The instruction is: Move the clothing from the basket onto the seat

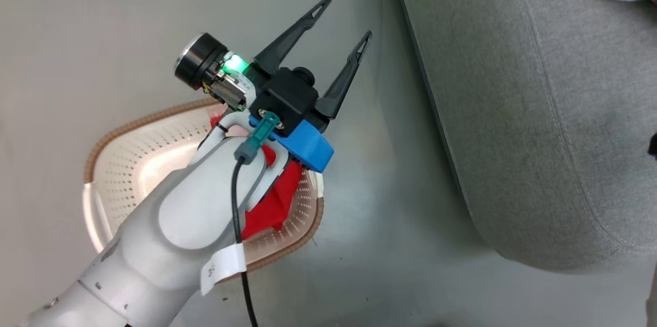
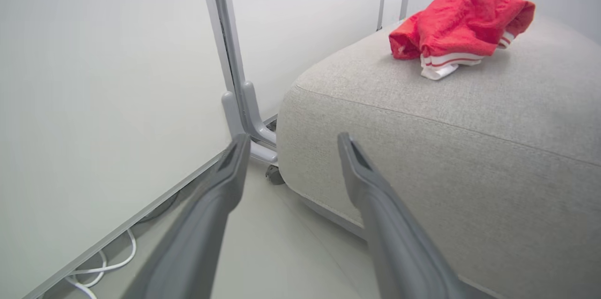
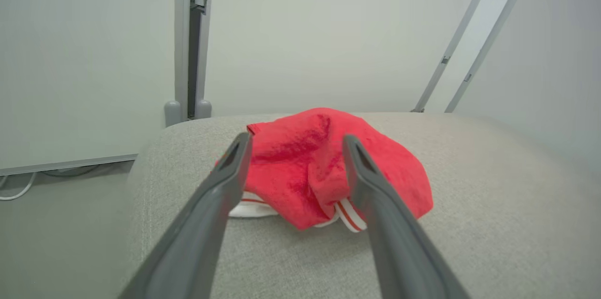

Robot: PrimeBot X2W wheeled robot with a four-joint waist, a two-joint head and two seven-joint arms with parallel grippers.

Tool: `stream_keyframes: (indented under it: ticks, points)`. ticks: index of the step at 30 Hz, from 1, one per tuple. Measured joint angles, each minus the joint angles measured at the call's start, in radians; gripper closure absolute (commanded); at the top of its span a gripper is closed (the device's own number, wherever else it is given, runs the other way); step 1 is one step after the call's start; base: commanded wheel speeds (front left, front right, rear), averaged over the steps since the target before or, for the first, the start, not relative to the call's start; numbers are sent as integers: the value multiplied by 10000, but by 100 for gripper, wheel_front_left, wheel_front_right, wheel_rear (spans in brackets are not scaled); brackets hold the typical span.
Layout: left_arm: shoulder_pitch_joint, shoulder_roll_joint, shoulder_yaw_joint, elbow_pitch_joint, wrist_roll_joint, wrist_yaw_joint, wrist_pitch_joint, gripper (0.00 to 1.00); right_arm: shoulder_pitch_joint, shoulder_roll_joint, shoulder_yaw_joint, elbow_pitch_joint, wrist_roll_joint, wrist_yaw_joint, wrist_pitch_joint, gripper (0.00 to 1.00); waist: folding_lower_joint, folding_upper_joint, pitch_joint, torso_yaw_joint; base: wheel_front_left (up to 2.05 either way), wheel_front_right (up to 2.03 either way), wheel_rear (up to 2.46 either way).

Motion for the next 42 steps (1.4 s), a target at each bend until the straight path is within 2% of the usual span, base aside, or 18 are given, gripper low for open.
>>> stream_keyframes:
  ticks: [7, 8, 16, 22, 30, 42]
  points:
    - [1000, -21, 1269, -604, -151, 293, -4, 0, 416, 56, 1461, -499, 6, 0, 0, 0, 0, 0, -1133, 474, 0, 0, 0]
    - [1319, -29, 1647, -732, -148, 313, -4, 0, 490, 63, 1921, -583, 38, 0, 0, 0, 0, 0, -1439, 635, 0, 0, 0]
    - [2495, -173, 2972, -991, 38, 303, -4, 0, 851, 113, 3110, -623, 161, 0, 0, 0, -1, 0, -2469, 1213, 0, 0, 0]
    - [3822, -449, 4420, -1281, 326, 219, -13, 0, 1368, 111, 3893, -497, 270, 0, 0, 0, -1, 0, -3439, 1795, 0, 0, 0]
    - [5107, -913, 5522, -1453, 880, -151, -13, 0, 2332, 311, 4247, -393, 420, 0, 0, 0, 0, 1, -4413, 2421, 0, 0, 0]
    - [6636, -1290, 6520, -1616, 1448, -596, -15, 0, 3532, 533, 4339, -226, 523, 0, 0, 0, -1, 1, -5544, 2789, 0, 0, 0]
